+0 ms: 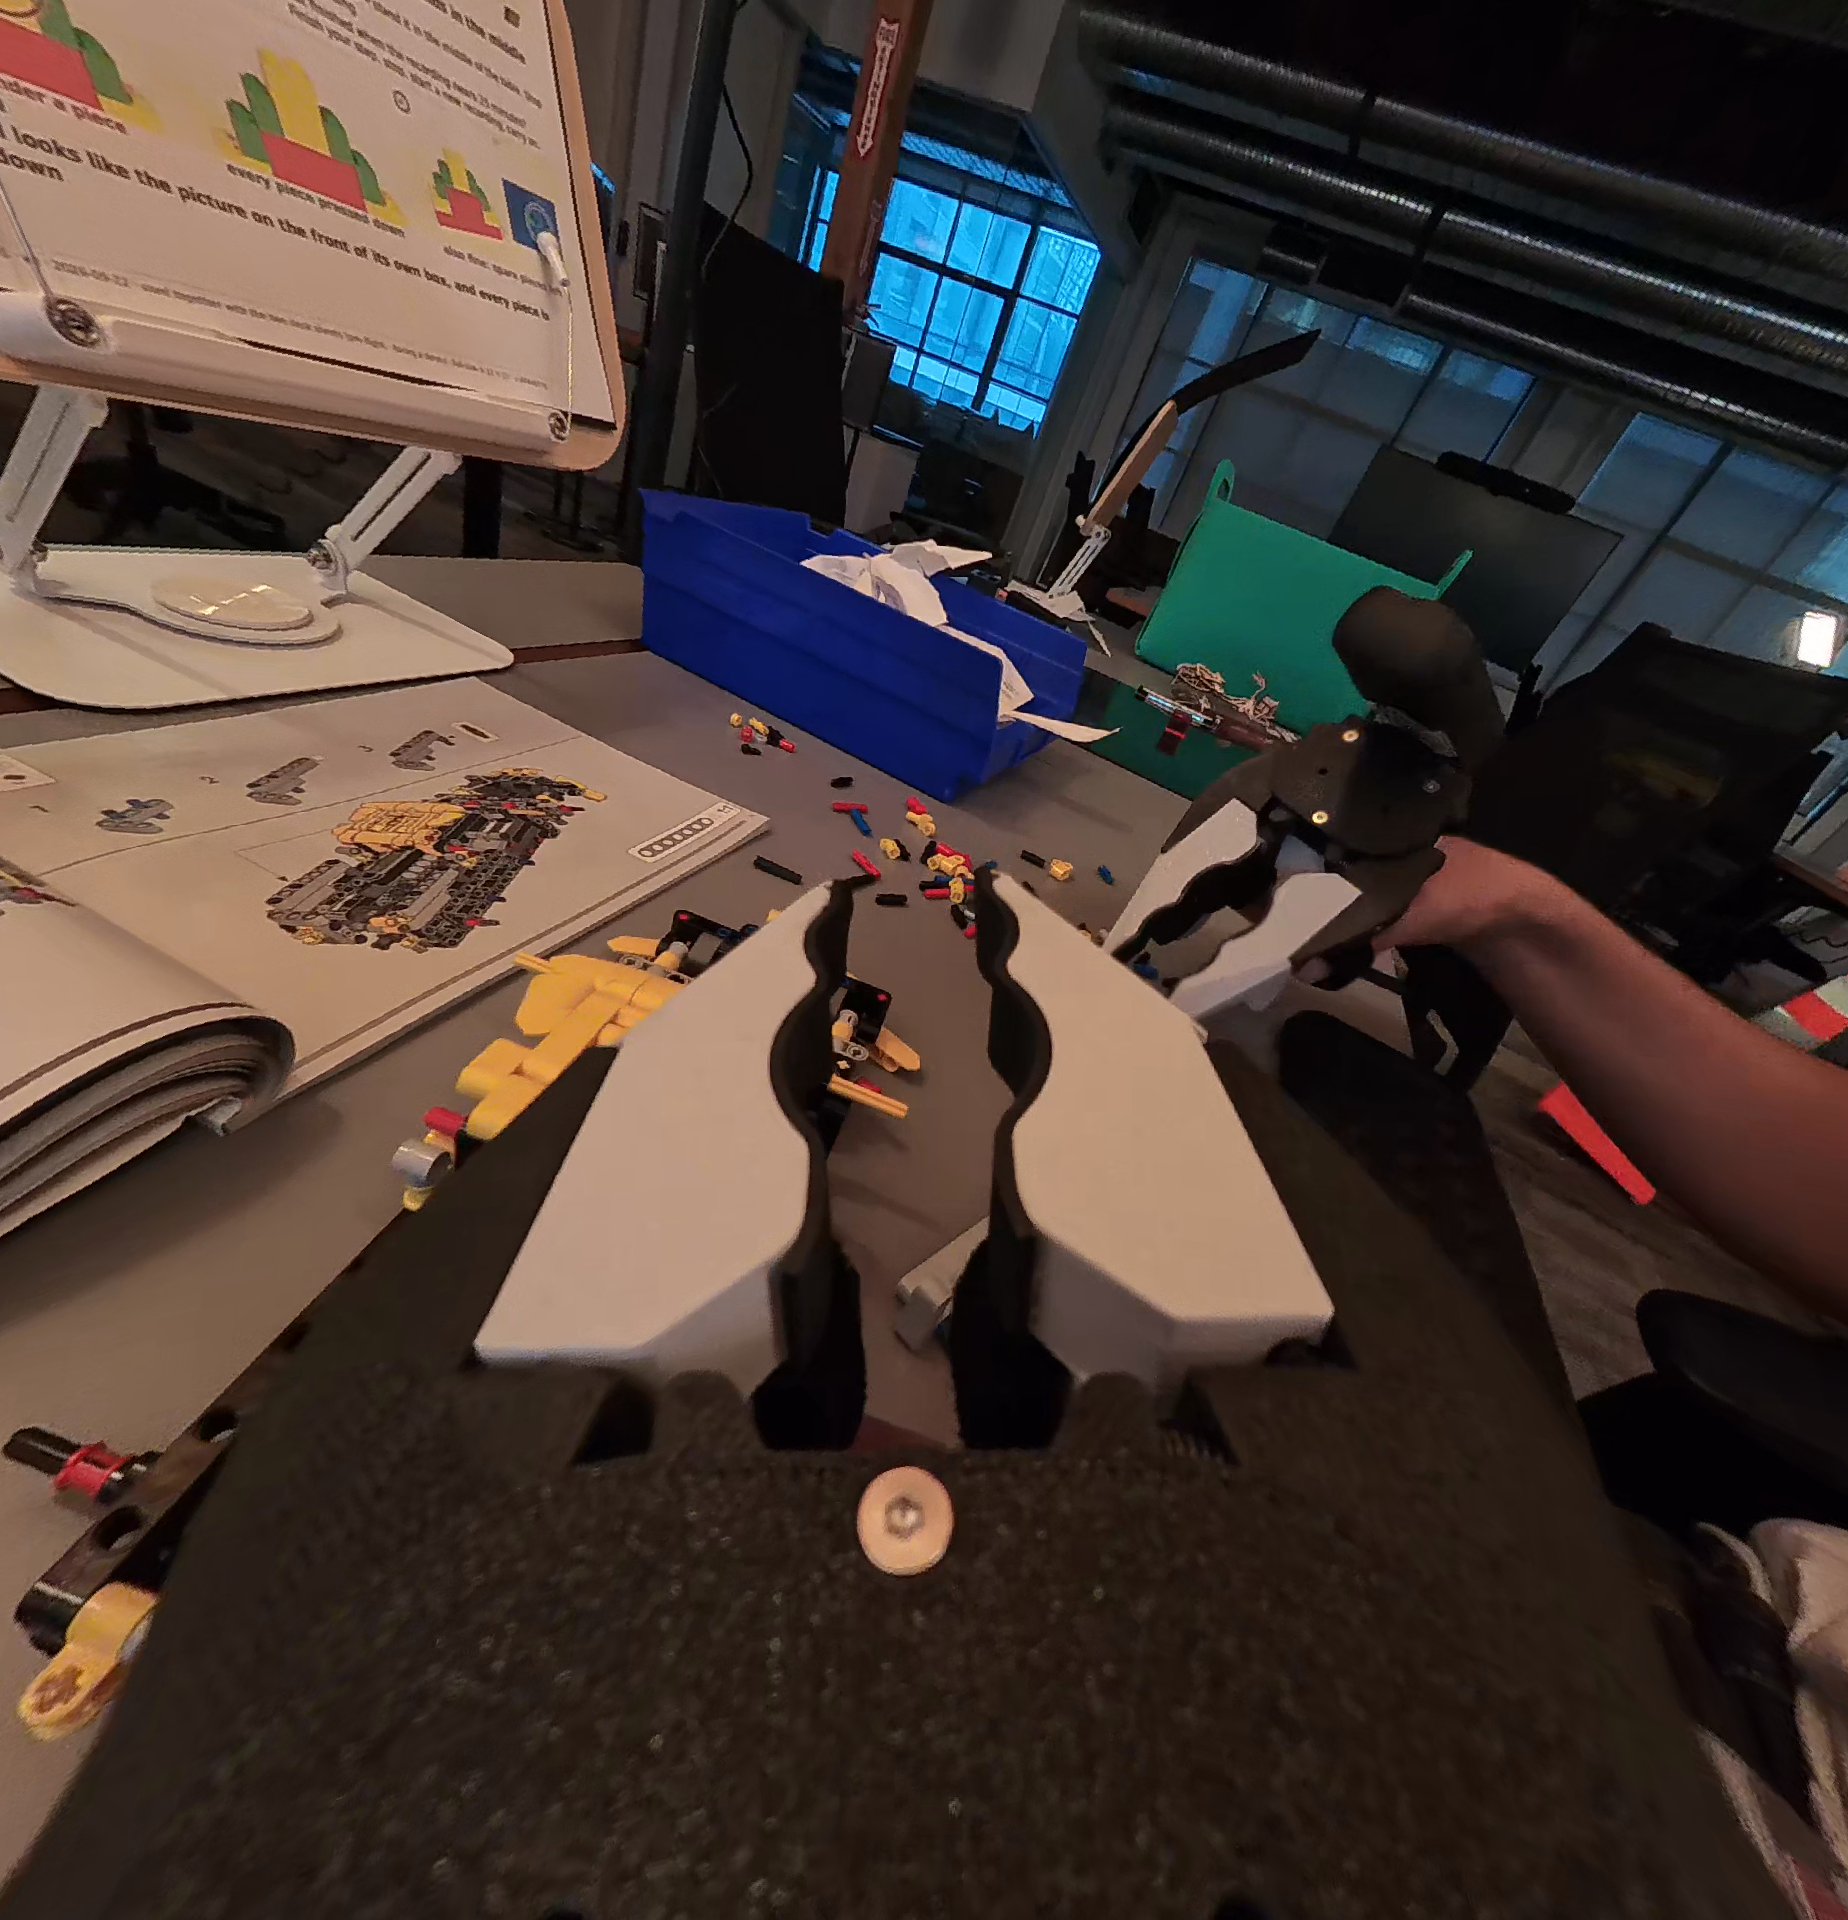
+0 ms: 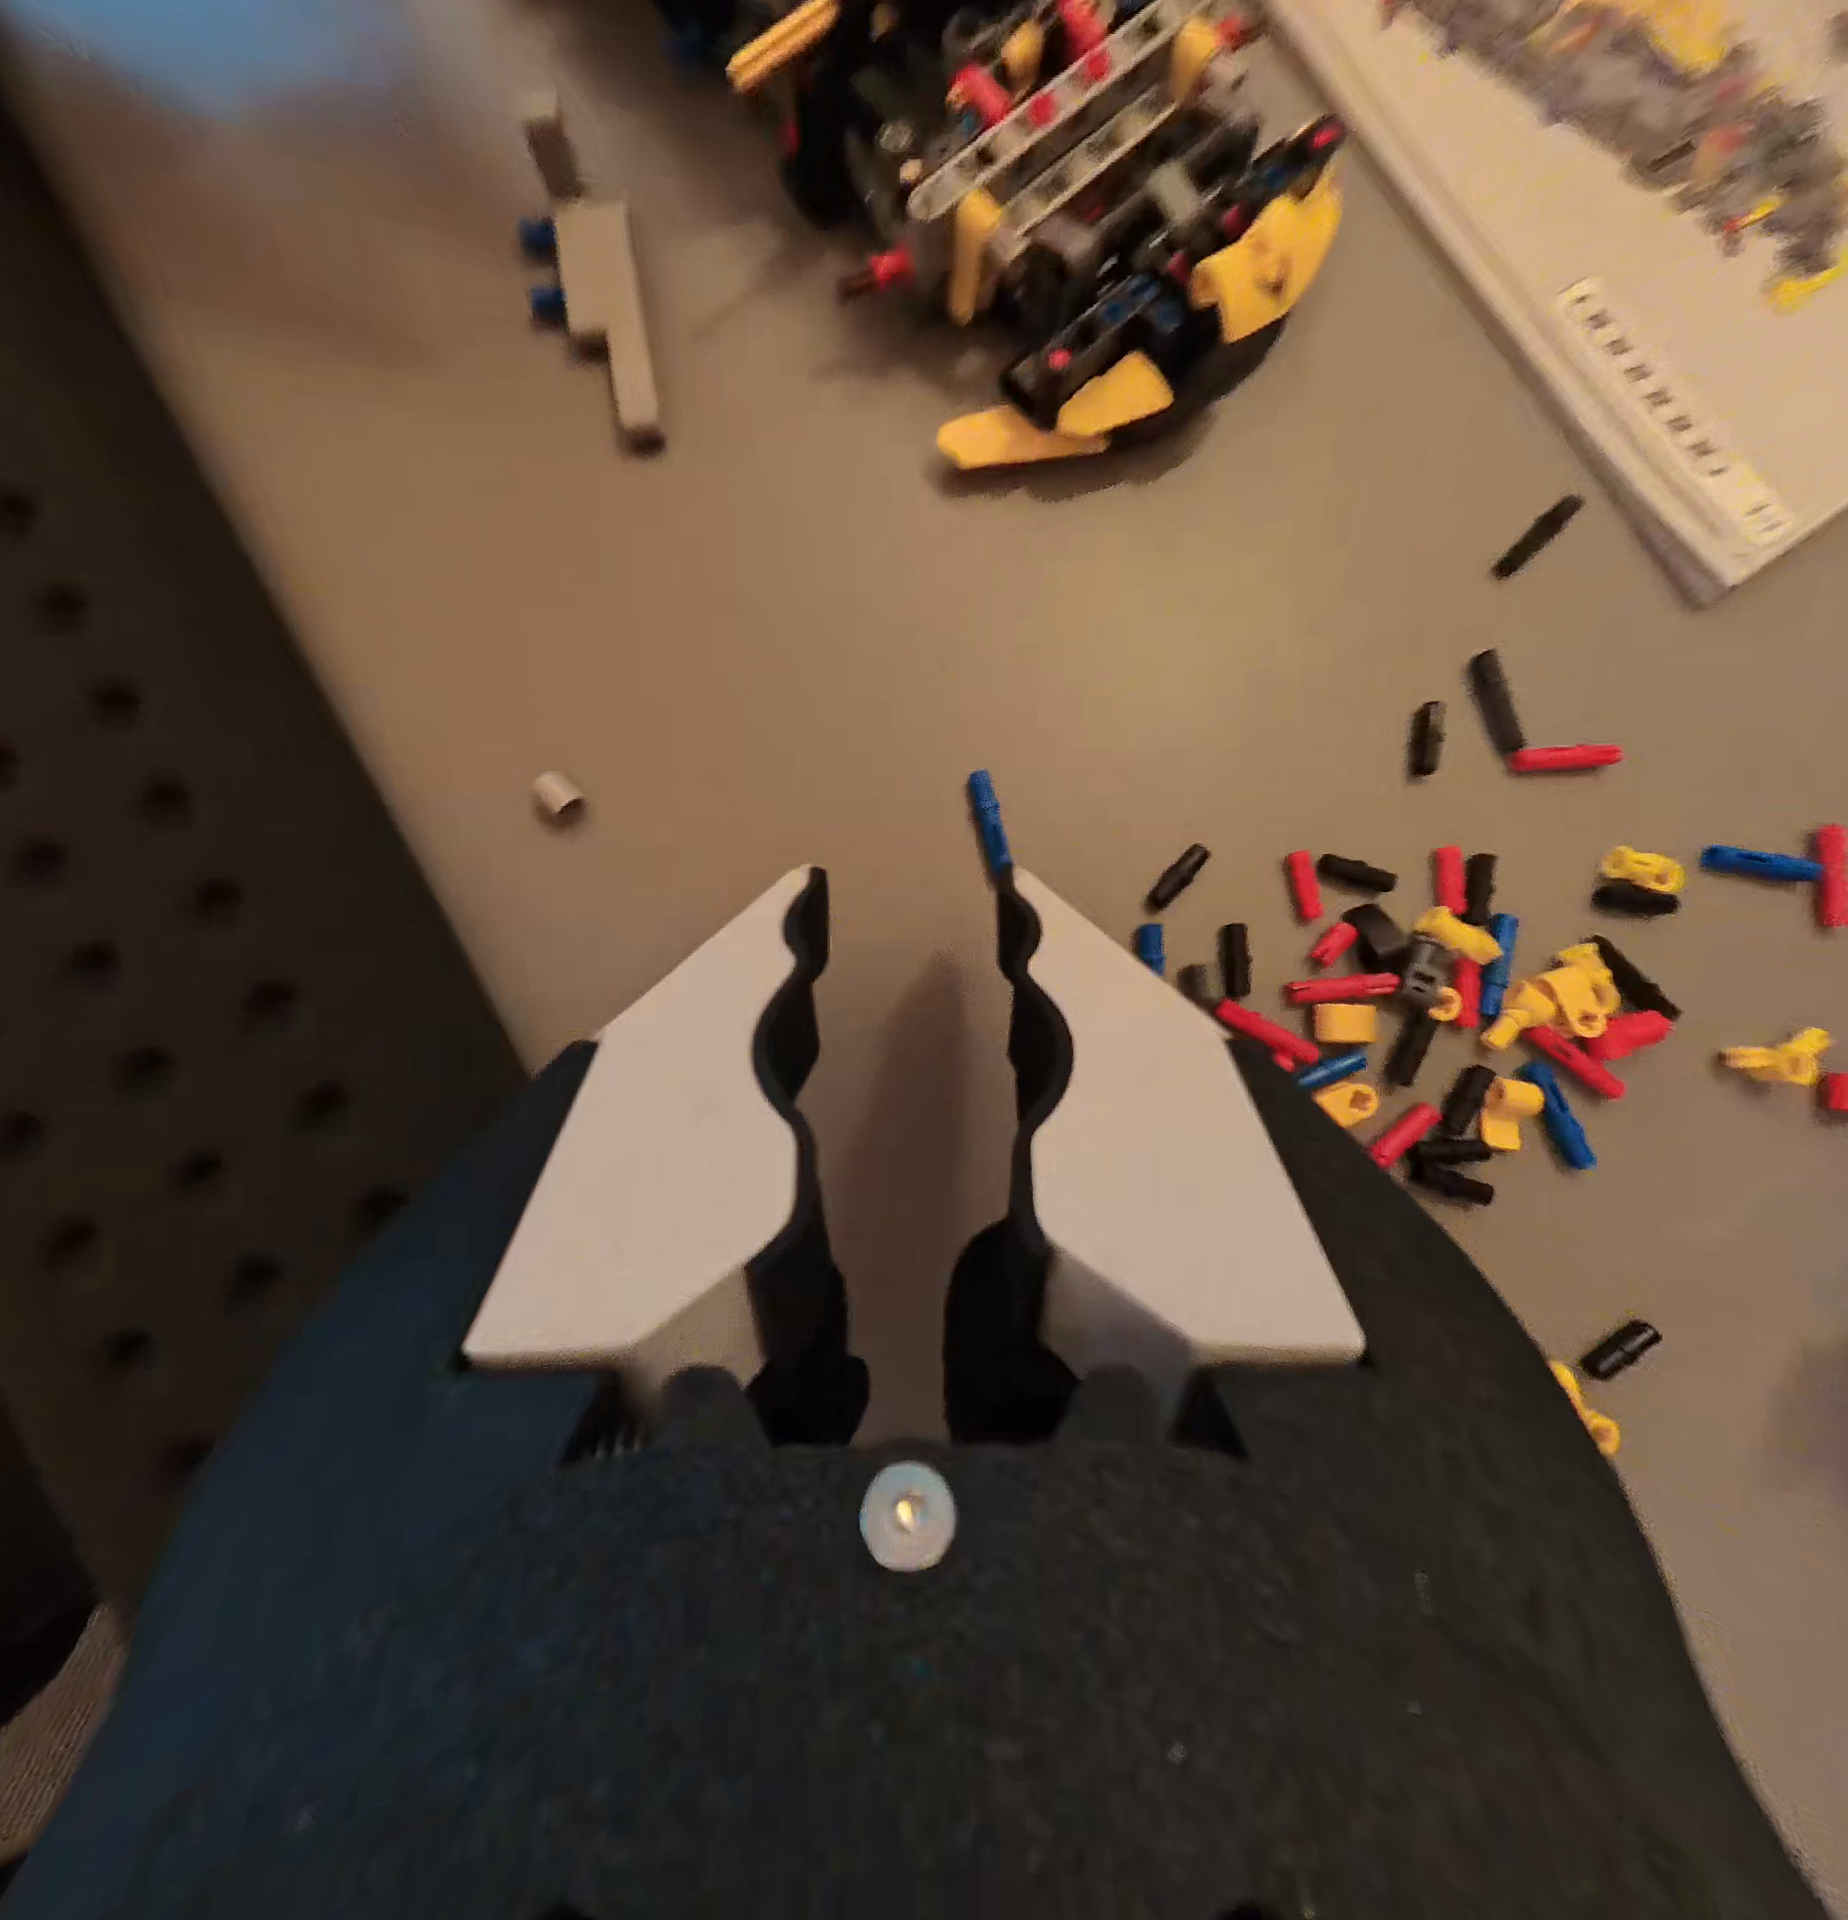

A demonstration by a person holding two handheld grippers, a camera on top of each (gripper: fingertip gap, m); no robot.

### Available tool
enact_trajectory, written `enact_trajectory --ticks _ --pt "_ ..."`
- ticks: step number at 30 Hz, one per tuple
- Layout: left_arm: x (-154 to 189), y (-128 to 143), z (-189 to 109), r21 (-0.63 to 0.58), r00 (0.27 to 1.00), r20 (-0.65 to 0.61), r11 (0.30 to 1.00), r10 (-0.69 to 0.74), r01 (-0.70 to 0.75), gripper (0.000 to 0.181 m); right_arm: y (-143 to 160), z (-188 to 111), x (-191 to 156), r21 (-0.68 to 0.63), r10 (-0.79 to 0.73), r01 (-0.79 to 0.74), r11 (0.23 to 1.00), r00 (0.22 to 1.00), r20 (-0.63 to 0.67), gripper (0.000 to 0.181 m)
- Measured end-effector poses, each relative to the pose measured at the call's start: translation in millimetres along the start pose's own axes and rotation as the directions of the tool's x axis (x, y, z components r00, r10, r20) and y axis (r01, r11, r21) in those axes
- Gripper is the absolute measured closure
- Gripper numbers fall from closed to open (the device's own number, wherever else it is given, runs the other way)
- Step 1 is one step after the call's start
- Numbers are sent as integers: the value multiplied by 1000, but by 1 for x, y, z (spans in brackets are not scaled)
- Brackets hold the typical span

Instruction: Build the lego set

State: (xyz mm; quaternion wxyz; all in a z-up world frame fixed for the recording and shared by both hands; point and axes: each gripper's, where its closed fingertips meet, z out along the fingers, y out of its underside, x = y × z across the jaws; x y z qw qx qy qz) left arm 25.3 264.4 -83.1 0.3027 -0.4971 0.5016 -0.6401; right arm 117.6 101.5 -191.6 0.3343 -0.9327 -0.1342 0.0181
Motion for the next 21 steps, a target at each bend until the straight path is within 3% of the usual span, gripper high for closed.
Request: enact_trajectory --ticks 17,21 --pt "0 6 2 -27 1000 -1 1000 9 -9 157 4 27 12 -76 19 -16 997 999 45 157" --pt "3 10 4 -49 1000 -15 999 15 -15 157 3 28 18 -92 -41 41 995 999 2 177"
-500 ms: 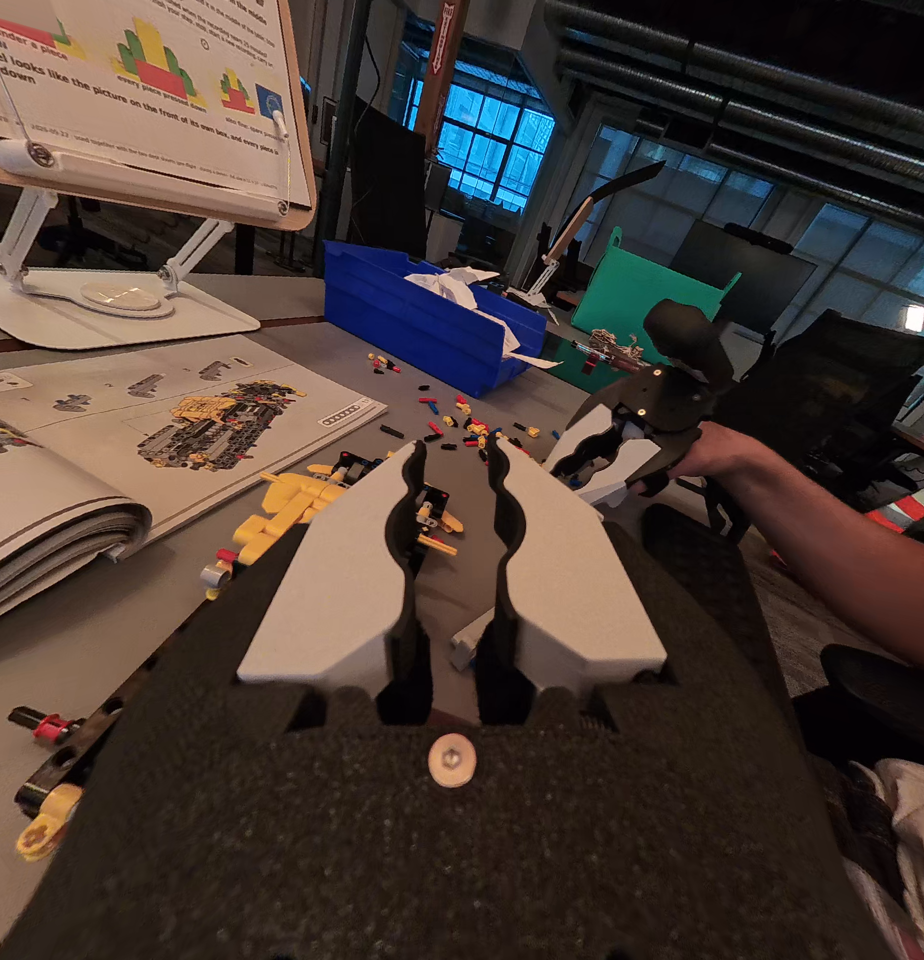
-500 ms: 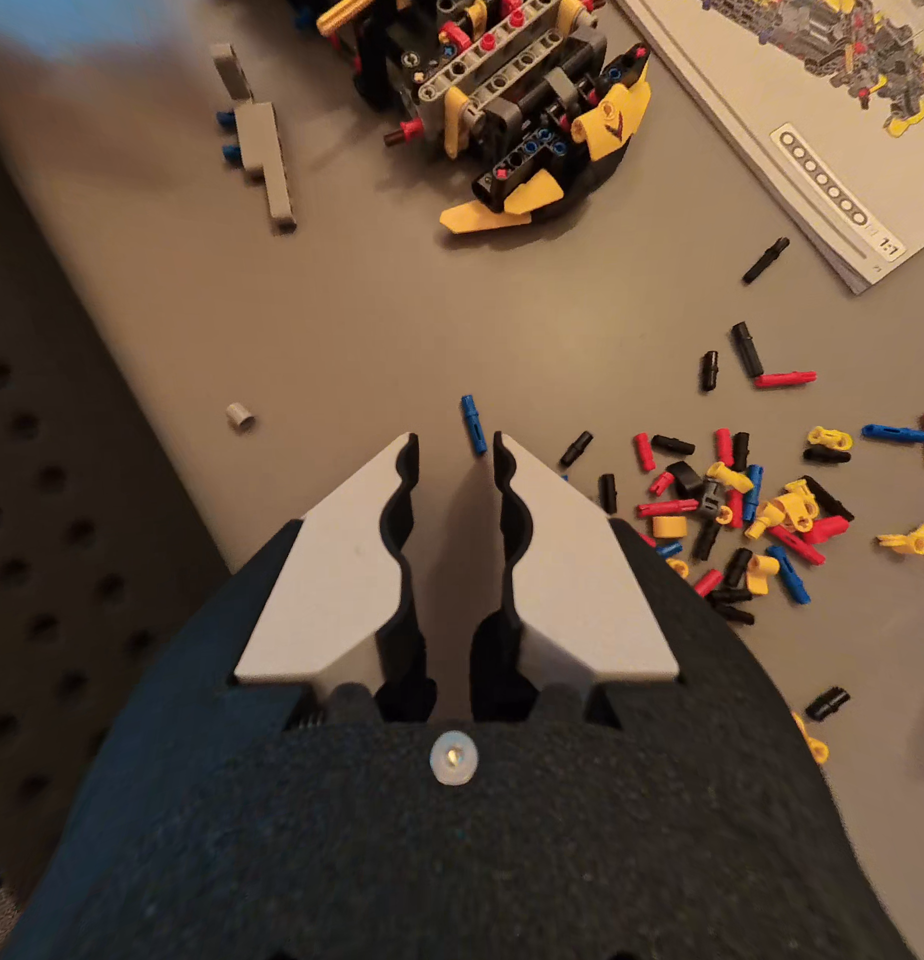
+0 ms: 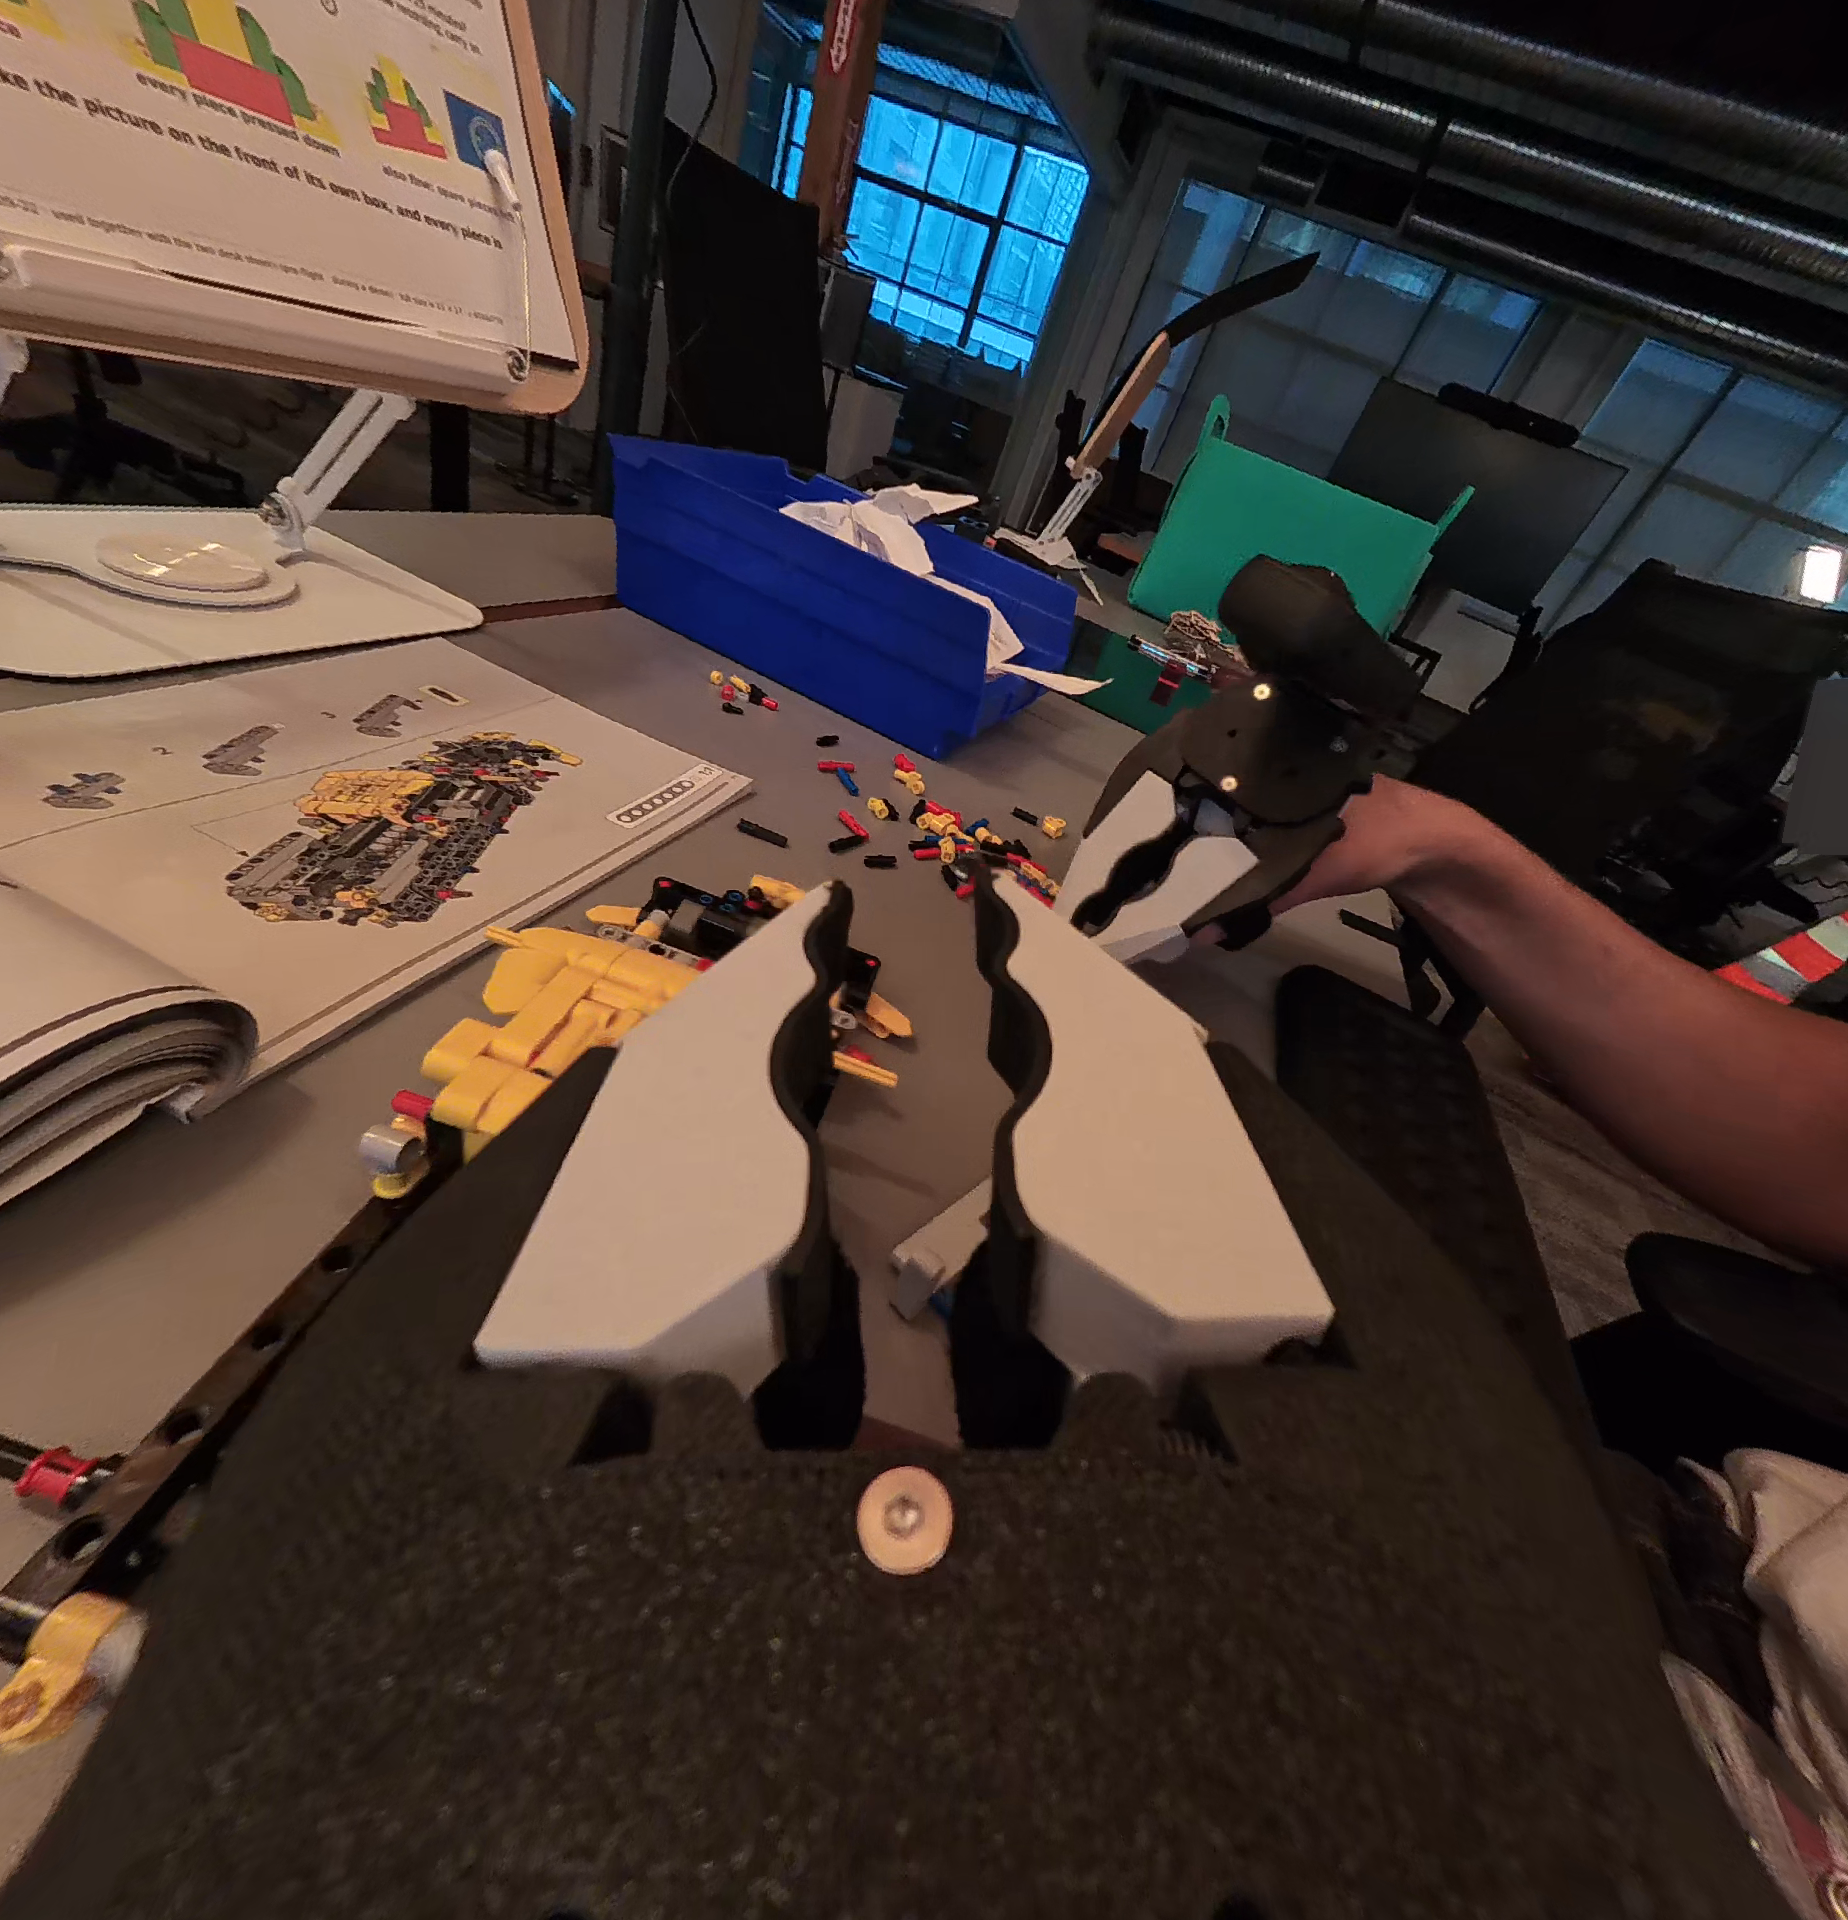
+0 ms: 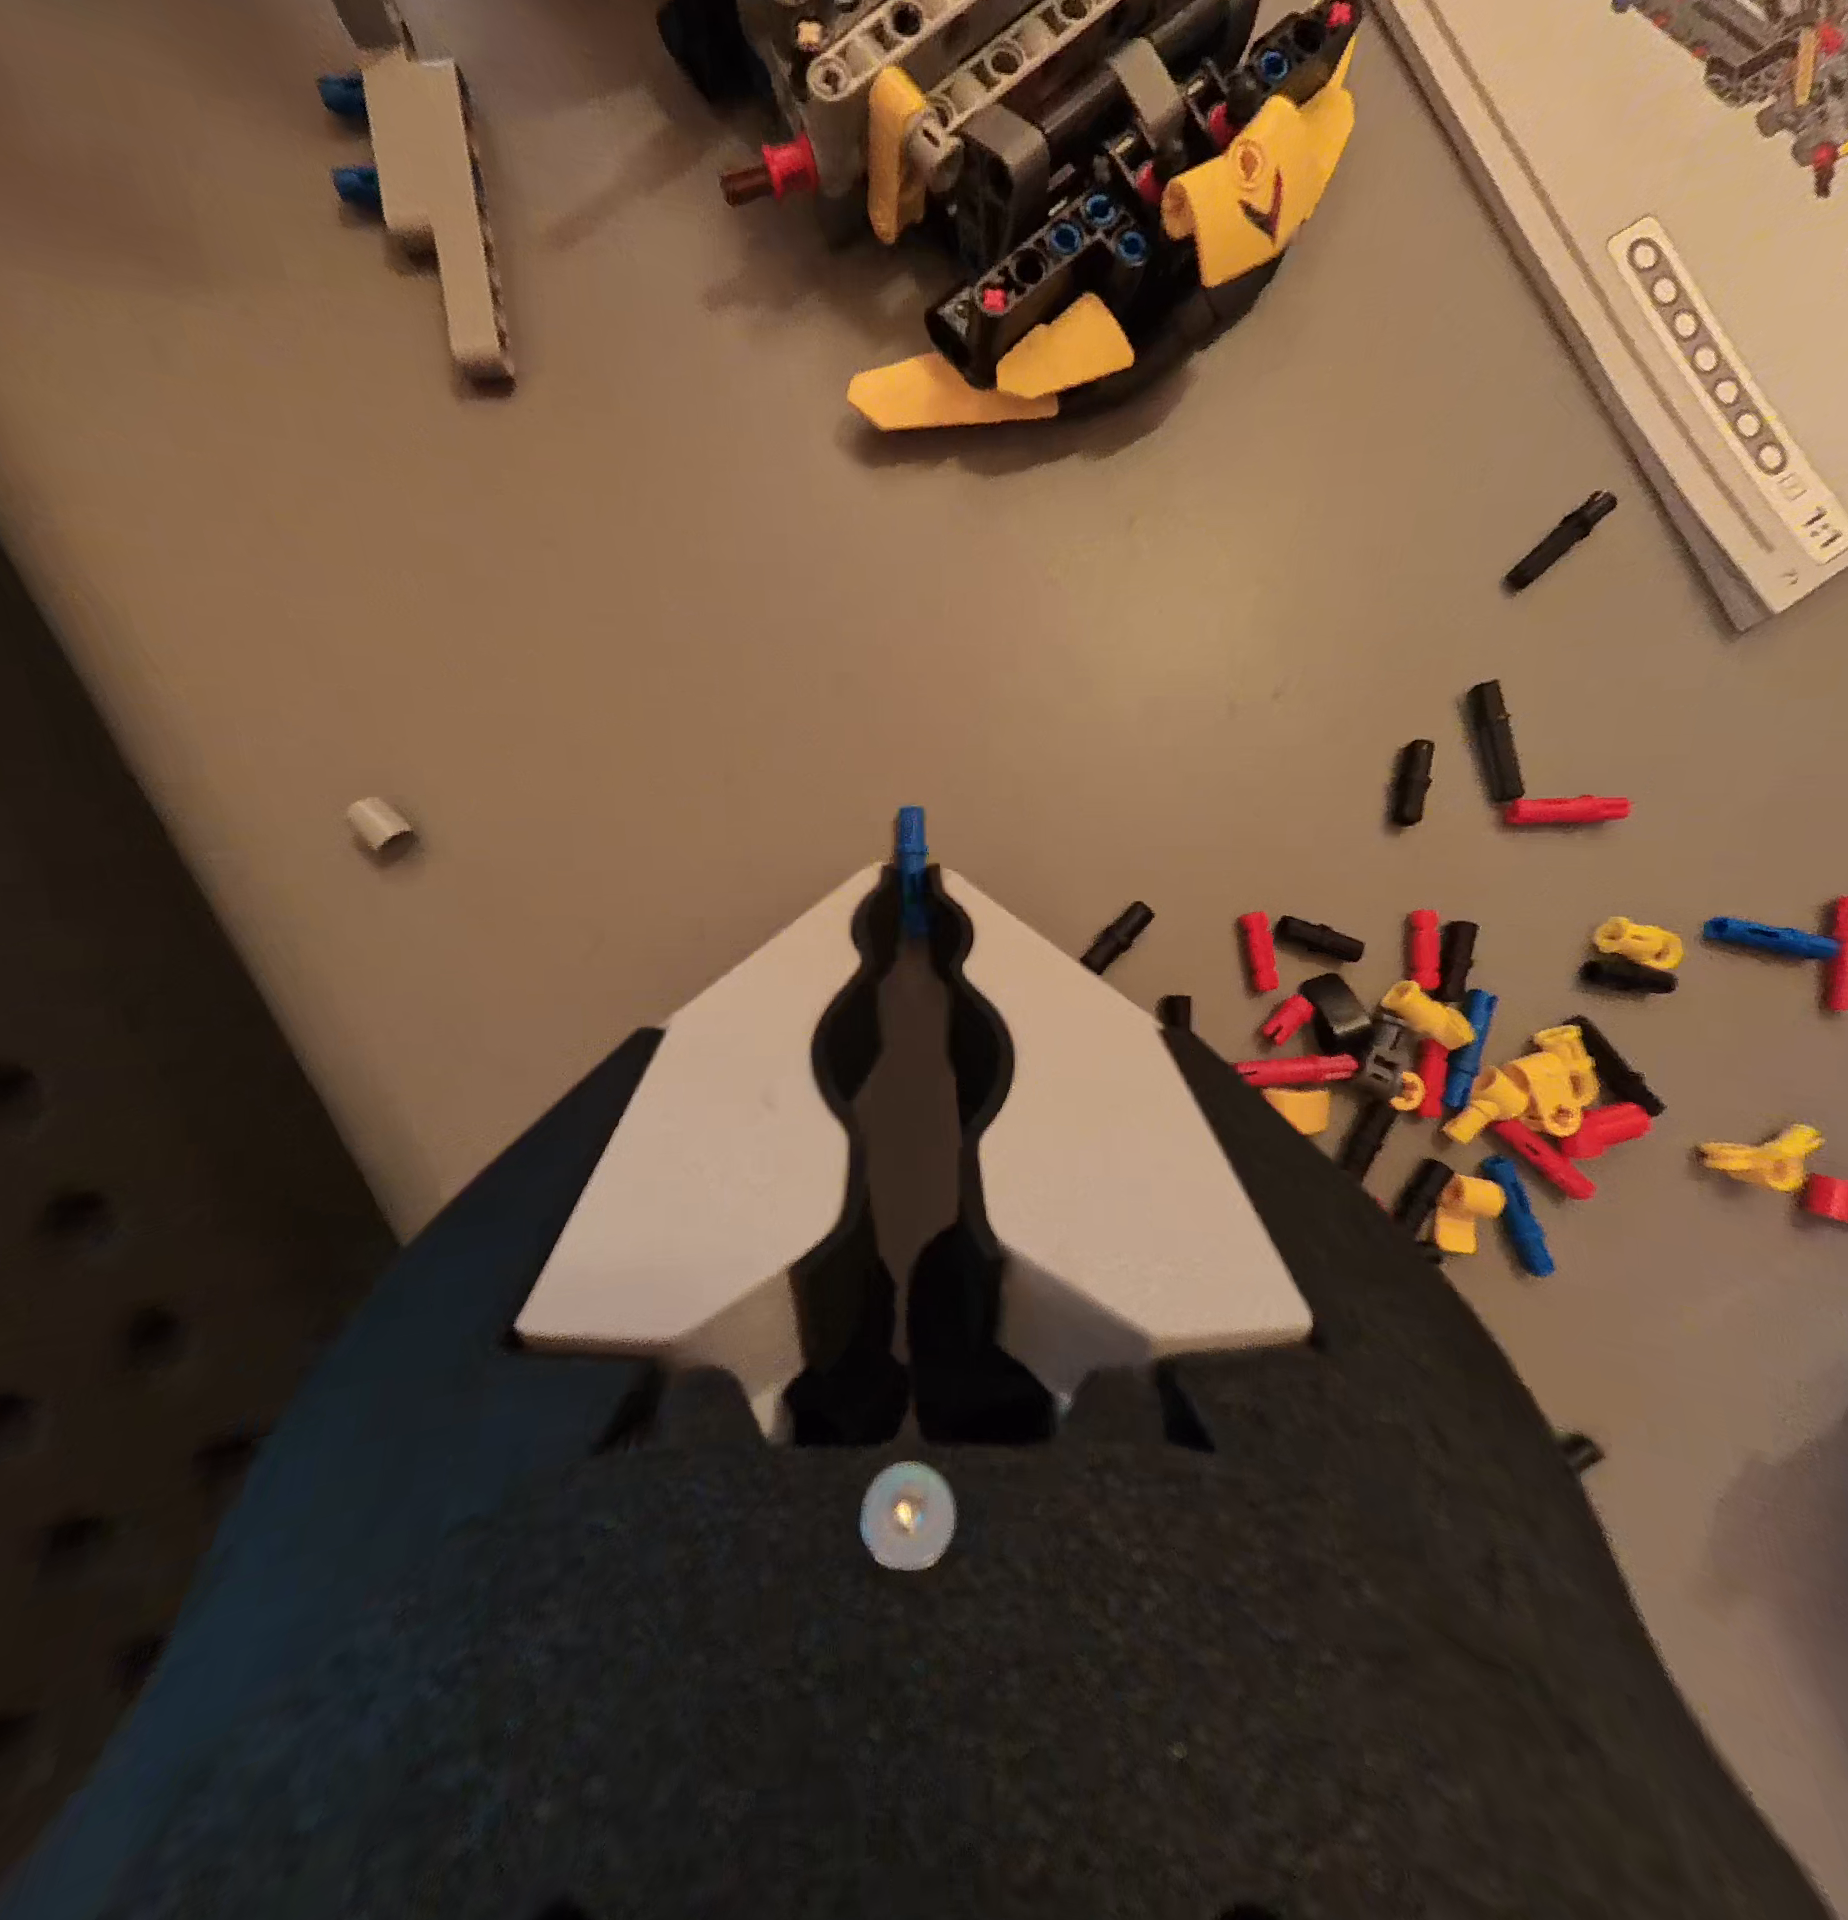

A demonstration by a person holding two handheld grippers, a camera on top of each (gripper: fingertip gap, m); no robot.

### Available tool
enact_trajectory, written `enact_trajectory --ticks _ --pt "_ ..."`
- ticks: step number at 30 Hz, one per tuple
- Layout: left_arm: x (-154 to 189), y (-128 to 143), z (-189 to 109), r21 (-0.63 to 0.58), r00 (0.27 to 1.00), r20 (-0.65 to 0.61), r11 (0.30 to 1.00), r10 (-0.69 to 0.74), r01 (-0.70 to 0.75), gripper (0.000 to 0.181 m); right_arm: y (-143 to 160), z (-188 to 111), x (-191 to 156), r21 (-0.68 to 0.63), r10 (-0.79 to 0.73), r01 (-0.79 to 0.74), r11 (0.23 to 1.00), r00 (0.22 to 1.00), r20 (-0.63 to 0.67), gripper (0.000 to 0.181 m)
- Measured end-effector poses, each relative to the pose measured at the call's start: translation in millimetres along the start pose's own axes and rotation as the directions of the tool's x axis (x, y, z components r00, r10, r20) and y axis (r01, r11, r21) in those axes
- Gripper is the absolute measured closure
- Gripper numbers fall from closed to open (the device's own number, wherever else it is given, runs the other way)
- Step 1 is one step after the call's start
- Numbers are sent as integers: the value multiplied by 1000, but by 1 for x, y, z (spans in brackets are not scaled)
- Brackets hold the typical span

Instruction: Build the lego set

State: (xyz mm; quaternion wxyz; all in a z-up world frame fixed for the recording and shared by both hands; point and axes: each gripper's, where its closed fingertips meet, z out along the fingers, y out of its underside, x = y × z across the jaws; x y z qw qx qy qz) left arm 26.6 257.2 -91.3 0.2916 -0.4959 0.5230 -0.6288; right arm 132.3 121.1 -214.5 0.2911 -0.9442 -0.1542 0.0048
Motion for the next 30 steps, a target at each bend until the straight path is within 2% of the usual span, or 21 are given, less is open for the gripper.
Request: enact_trajectory --ticks 3,6,9,12,16,19,24,28,30 --pt "8 9 4 -51 999 -40 999 5 -7 157 -10 -1 0 -14 -68 68 998 997 -22 177" --pt "25 25 10 -134 992 -124 991 -11 -6 157 -59 -16 -23 178 -150 146 973 989 8 177" --pt "43 34 13 -189 975 -210 981 -74 34 157 -104 -29 -51 277 -334 354 893 935 -117 177" --pt "53 33 12 -197 951 -269 975 -154 102 157 -133 -34 -67 254 -469 535 806 838 -279 178" --pt "54 28 9 -191 933 -294 970 -205 153 157 -153 -37 -75 167 -581 714 680 663 -472 178" --pt "59 30 9 -208 925 -314 966 -214 153 158 -157 -34 -78 132 -611 760 637 601 -516 178" --pt "60 29 7 -203 928 -324 972 -184 122 175 -160 -33 -84 149 -610 775 614 586 -533 178" --pt "64 20 3 -164 920 -354 980 -169 117 177 -167 -48 -87 290 -495 728 621 651 -575 174" --pt "63 18 2 -159 922 -351 981 -164 114 177 -163 -56 -89 383 -438 646 660 745 -503 168"
